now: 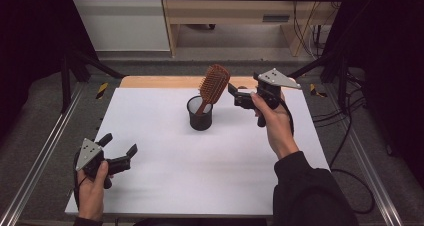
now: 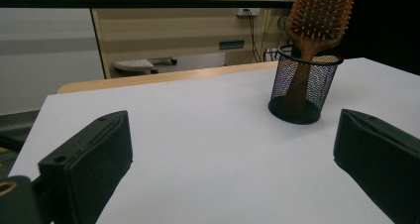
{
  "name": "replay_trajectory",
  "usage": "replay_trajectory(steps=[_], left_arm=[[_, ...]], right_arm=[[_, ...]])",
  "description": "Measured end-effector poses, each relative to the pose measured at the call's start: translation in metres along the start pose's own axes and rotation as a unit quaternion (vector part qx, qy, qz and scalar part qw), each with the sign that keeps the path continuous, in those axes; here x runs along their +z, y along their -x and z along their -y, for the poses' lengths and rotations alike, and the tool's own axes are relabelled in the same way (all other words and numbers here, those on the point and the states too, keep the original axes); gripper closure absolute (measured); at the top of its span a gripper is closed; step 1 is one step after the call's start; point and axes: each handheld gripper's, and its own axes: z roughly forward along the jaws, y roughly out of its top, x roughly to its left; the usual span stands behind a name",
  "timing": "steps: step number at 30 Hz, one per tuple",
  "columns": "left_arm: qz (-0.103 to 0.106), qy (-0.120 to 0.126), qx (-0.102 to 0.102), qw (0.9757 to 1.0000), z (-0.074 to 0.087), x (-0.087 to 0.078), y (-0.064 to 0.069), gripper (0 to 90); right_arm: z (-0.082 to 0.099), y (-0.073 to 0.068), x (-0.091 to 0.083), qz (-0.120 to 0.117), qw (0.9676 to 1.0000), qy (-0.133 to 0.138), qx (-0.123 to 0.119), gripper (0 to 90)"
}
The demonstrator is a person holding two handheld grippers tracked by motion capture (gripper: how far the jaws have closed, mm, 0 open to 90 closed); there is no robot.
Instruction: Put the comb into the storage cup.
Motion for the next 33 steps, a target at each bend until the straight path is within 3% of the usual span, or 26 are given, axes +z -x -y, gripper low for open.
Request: replay_trajectory(steps=[8, 10, 13, 20, 30, 33], left_arm=[[-0.006, 0.002, 0.008, 0.9999, 0.001, -0.008, 0.0, 2.2], [0.002, 0.004, 0.005, 1.0, 0.001, -0.01, 0.001, 2.7], [0.001, 0.003, 0.021, 0.9998, 0.0, -0.012, 0.003, 2.7], [-0.015, 0.008, 0.012, 0.9998, 0.001, -0.017, -0.001, 2.0], [-0.007, 0.009, 0.004, 0.9999, 0.001, -0.019, 0.0, 2.0], [-0.013, 0.009, 0.003, 0.9999, 0.002, -0.023, 0.001, 2.2]], right_arm=[[0.006, 0.009, -0.03, 0.002, 0.9998, 0.019, -0.002, 4.5], [0.009, 0.013, -0.036, 0.01, 0.9996, 0.025, -0.003, 4.7], [0.014, 0.021, -0.046, 0.019, 0.9996, 0.02, -0.005, 4.6], [0.028, 0.036, -0.069, 0.04, 0.999, 0.02, 0.008, 3.4], [0.044, 0.046, -0.098, 0.054, 0.9983, 0.019, 0.012, 3.6], [0.047, 0.048, -0.104, 0.056, 0.9982, 0.017, 0.011, 3.6]])
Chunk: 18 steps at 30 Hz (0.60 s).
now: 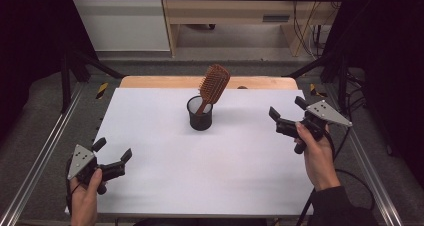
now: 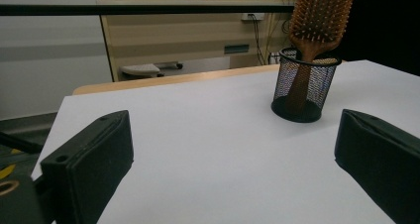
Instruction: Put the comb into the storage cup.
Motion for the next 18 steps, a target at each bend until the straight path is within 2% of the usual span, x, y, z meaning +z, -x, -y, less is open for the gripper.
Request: replay_trajectory(steps=[5, 11, 18], left_arm=[[0.002, 0.003, -0.004, 1.0, 0.002, -0.008, -0.001, 2.2], [0.008, 0.008, -0.011, 0.9999, 0.002, -0.012, -0.003, 2.2], [-0.003, 0.013, 0.005, 0.9999, 0.003, -0.011, -0.002, 2.5]], right_arm=[[0.009, 0.004, -0.012, 0.001, 1.0, 0.001, 0.005, 4.1], [0.026, 0.013, -0.022, 0.017, 0.9997, 0.007, 0.013, 3.2], [0.048, 0.019, -0.031, 0.034, 0.9992, 0.01, 0.018, 4.1]])
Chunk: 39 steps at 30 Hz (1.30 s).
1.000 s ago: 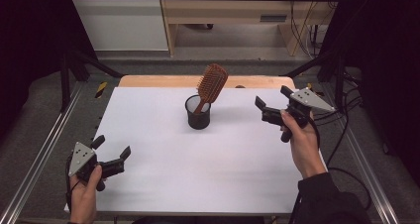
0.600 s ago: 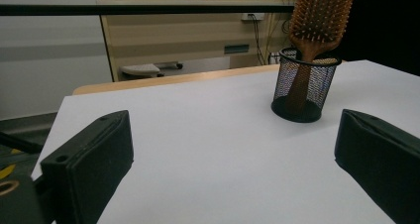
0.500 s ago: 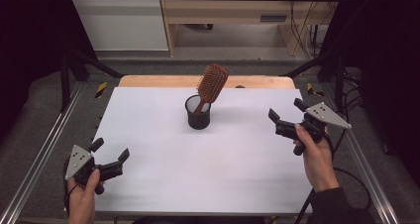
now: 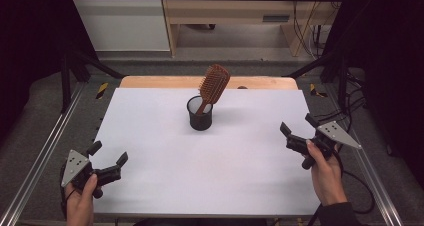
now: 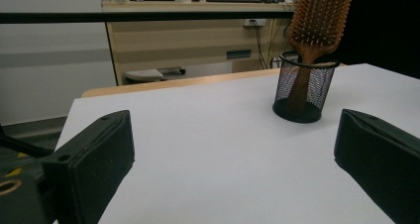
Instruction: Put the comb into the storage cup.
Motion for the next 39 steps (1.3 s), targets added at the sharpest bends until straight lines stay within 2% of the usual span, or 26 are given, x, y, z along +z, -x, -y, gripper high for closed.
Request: replay_trajectory(steps=[5, 8, 17, 21, 26, 31, 34, 39], left_arm=[[-0.01, 0.001, 0.005, 0.9999, 0.0, 0.0, -0.002, 2.8], [-0.027, 0.004, 0.011, 0.9996, 0.001, 0.0, -0.003, 3.2], [-0.038, 0.019, -0.002, 0.9991, 0.0, -0.004, -0.011, 2.9], [-0.027, 0.025, -0.013, 0.9993, 0.001, -0.004, -0.012, 2.6], [-0.014, 0.029, -0.011, 0.9994, 0.0, -0.003, -0.01, 2.2], [0.006, 0.034, -0.017, 0.9993, -0.001, -0.002, -0.008, 1.8], [0.01, 0.034, -0.015, 0.9993, -0.001, -0.002, -0.007, 1.7], [0.013, 0.038, -0.017, 0.9991, -0.002, -0.002, -0.006, 1.7]], right_arm=[[0.013, 0.0, -0.004, 0.004, 0.9999, -0.013, -0.002, 4.1], [0.02, -0.002, -0.007, 0.006, 0.9998, -0.017, -0.002, 4.1], [0.038, -0.005, -0.012, 0.005, 0.9996, -0.027, -0.006, 4.1], [0.044, -0.008, -0.014, -0.006, 0.9994, -0.032, -0.012, 3.5], [0.05, -0.012, -0.015, -0.036, 0.9988, -0.031, -0.016, 2.6], [0.056, -0.015, -0.015, -0.041, 0.9984, -0.036, -0.015, 2.1], [0.059, -0.017, -0.014, -0.044, 0.9983, -0.037, -0.013, 2.2], [0.061, -0.02, -0.012, -0.048, 0.998, -0.035, -0.025, 2.4]])
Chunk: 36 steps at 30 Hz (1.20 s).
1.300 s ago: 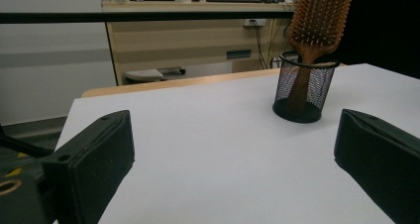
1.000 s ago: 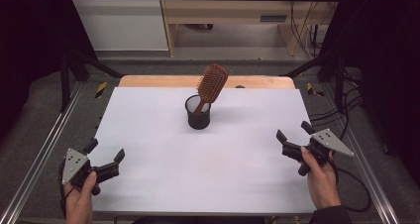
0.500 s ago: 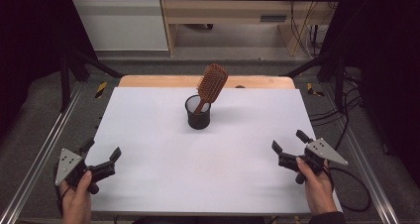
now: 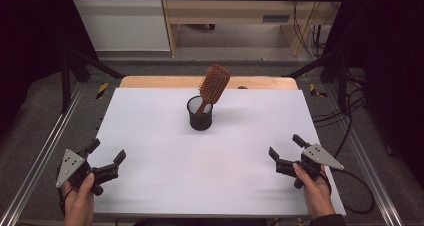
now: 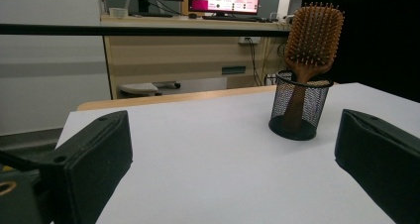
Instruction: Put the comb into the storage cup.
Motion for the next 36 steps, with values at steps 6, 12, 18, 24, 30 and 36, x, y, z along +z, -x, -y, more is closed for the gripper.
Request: replay_trajectory(steps=[6, 12, 18, 24, 30, 36], left_arm=[[0.007, 0.001, -0.008, 0.9999, 0.001, 0.001, 0.001, 1.6], [0.011, -0.003, -0.007, 0.9999, 0.001, 0.003, 0.003, 1.6], [0.014, -0.007, -0.003, 0.9999, 0.001, 0.006, 0.007, 1.6], [0.021, -0.013, -0.001, 0.9997, 0.003, 0.009, 0.012, 1.6], [0.028, -0.018, -0.001, 0.9995, 0.004, 0.013, 0.018, 1.7], [0.032, -0.023, -0.003, 0.9992, 0.006, 0.017, 0.019, 1.7]], right_arm=[[0.003, -0.005, 0.001, -0.01, 0.9998, -0.003, -0.015, 2.5], [0.005, -0.01, 0.004, -0.019, 0.9996, -0.008, -0.019, 2.6], [0.007, -0.013, 0.007, -0.03, 0.9992, -0.012, -0.023, 2.6], [0.008, -0.018, 0.011, -0.038, 0.9985, -0.022, -0.032, 2.7], [0.008, -0.019, 0.021, -0.037, 0.9985, -0.027, -0.029, 3.3], [0.008, -0.025, 0.026, -0.039, 0.9981, -0.037, -0.03, 3.4]])
